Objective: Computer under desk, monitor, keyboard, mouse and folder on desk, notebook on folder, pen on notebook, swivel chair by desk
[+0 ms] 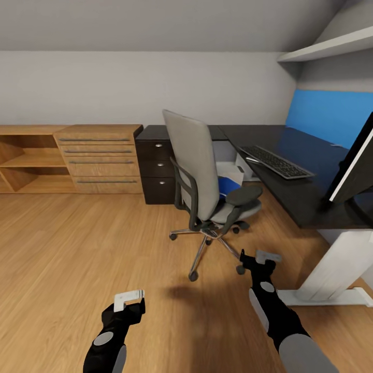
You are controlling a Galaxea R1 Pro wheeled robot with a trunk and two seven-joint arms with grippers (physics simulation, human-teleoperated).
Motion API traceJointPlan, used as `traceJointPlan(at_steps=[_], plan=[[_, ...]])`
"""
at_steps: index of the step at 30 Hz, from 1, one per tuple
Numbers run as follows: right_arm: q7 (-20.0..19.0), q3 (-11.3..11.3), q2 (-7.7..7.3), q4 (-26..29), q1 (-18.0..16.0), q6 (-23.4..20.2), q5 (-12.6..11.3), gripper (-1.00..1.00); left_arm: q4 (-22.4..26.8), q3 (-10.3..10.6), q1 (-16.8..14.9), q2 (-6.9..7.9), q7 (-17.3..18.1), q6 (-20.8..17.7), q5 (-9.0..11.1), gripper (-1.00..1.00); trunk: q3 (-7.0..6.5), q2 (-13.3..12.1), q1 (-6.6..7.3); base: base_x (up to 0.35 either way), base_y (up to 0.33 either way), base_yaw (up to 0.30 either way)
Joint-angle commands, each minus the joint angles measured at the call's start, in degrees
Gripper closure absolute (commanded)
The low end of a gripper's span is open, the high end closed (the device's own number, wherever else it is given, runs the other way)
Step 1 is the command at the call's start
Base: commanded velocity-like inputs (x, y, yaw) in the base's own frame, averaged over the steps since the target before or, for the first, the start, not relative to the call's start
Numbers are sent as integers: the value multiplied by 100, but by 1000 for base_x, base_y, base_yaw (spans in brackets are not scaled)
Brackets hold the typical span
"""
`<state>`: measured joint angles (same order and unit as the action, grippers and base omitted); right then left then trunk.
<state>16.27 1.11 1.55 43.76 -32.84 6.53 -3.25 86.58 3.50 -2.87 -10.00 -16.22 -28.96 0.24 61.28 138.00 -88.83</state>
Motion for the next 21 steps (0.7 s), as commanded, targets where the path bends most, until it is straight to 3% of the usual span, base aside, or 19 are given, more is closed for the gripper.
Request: traceJointPlan(at_steps=[1,3,4,7,8,13,21], plan=[[-1,6,1,-63,-4,126,15,-100,6,13,-3,0,-30,-31,3,-100,5,2,1,15,-5,0],[4,17,-31,-424,-14,332,198,-100,7,43,-3,0,-30,-31,2,-100,5,2,1,8,-3,0],[6,29,-170,-1038,-135,451,280,-100,8,60,-3,0,-32,-31,-3,-100,5,2,1,3,-1,0],[5,36,-416,-2002,-875,624,301,-100,8,69,-3,0,-36,-31,-6,-100,5,2,1,1,0,0],[-6,44,-566,-2612,-1335,736,297,-100,8,70,-3,0,-35,-31,-2,-100,5,2,1,0,0,0],[-24,55,-669,-3071,-1611,1004,287,-100,5,71,-3,0,-38,-25,-2,-100,5,2,1,0,0,0],[-42,23,-624,-3318,-1703,1374,272,-100,-2,67,-3,0,-39,-20,2,-100,5,2,1,168,0,0]])
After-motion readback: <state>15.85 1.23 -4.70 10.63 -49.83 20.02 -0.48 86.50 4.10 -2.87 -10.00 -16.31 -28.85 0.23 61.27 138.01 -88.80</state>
